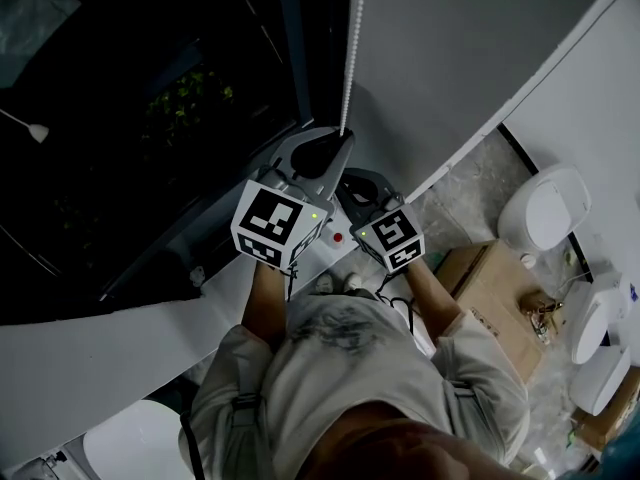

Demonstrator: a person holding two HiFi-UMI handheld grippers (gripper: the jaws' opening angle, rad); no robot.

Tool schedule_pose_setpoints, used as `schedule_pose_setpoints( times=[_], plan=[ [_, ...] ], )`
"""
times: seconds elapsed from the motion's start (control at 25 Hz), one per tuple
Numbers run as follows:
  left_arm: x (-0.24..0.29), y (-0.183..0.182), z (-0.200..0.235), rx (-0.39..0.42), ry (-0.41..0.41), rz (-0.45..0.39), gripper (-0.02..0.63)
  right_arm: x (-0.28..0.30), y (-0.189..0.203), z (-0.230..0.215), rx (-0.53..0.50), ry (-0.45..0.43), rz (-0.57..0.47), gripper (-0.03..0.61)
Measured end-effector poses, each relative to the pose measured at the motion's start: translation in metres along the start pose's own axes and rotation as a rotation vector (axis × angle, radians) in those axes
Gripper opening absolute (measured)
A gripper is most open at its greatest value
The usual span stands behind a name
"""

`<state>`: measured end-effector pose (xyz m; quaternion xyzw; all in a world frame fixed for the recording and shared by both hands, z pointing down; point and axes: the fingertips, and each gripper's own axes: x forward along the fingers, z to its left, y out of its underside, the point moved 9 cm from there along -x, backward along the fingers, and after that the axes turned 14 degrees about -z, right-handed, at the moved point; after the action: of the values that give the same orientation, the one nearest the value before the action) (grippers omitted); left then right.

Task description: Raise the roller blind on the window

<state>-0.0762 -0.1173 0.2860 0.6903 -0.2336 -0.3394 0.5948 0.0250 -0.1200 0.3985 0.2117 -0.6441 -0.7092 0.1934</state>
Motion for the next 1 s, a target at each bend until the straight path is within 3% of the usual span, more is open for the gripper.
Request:
schedule_pose_setpoints(
  times=[1.0],
  plan=[
    [-0.019,0.058,-0.008,-0.100,-0.024,0.081,0.024,-0.003,0.056,0.010,0.034,0.002,0.118,0.012]
  ],
)
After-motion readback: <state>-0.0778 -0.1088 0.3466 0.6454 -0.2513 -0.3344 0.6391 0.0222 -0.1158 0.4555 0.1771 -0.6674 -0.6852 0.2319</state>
